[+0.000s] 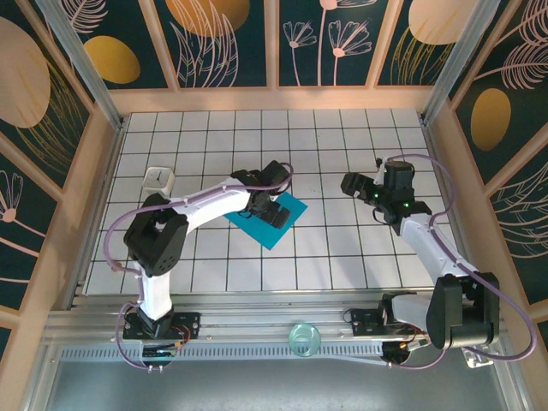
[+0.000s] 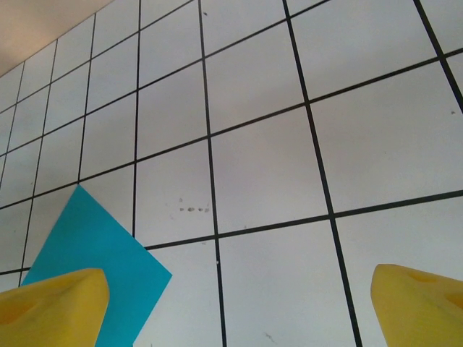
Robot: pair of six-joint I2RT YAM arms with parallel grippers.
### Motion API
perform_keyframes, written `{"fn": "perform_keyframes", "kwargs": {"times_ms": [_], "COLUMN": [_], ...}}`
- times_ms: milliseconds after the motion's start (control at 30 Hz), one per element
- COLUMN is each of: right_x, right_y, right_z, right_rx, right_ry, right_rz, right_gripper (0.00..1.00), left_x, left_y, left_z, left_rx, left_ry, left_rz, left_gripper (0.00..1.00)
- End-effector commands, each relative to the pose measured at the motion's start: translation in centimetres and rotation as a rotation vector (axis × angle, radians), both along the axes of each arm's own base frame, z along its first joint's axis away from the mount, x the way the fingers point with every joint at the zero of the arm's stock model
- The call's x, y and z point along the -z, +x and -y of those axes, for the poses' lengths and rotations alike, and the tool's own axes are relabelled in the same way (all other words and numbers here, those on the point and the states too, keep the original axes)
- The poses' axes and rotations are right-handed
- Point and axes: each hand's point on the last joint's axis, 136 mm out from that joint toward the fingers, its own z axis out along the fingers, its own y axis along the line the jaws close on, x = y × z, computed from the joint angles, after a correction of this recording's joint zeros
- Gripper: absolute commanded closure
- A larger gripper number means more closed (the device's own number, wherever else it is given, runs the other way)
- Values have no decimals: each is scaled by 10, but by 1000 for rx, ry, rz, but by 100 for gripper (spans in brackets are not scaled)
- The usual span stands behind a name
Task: Fold a paper plane with a square sheet of paper (pick it up from the middle)
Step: First fold the square sheet of paper in half at the center of the table.
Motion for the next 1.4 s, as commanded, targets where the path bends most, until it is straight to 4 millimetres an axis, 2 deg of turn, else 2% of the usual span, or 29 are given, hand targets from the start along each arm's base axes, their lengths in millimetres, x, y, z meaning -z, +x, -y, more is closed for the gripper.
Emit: {"fn": "perform_keyframes", "kwargs": {"times_ms": [0,167,467,800,1033,1367], "right_x": [-2,5,12,14,15,15], "right_y": [-2,-8,-12,-11,-11,-11], "right_z": [2,5,8,8,9,9], "right_rx": [-5,2,11,8,12,12], "right_ry": [2,2,10,17,19,26], "right_rz": [30,23,10,4,6,5], "right_gripper": [6,6,6,6,6,6], "left_x": [10,23,35,54,72,73], "left_y": [7,22,24,20,12,10], "left_z": [-19,-18,-4,-5,-17,-15], "left_rx": [32,38,76,66,56,61], "left_ry": [101,80,60,103,156,139], "left_rz": [-54,-98,-169,-237,-271,-274], "left_gripper": [1,1,1,1,1,5]}}
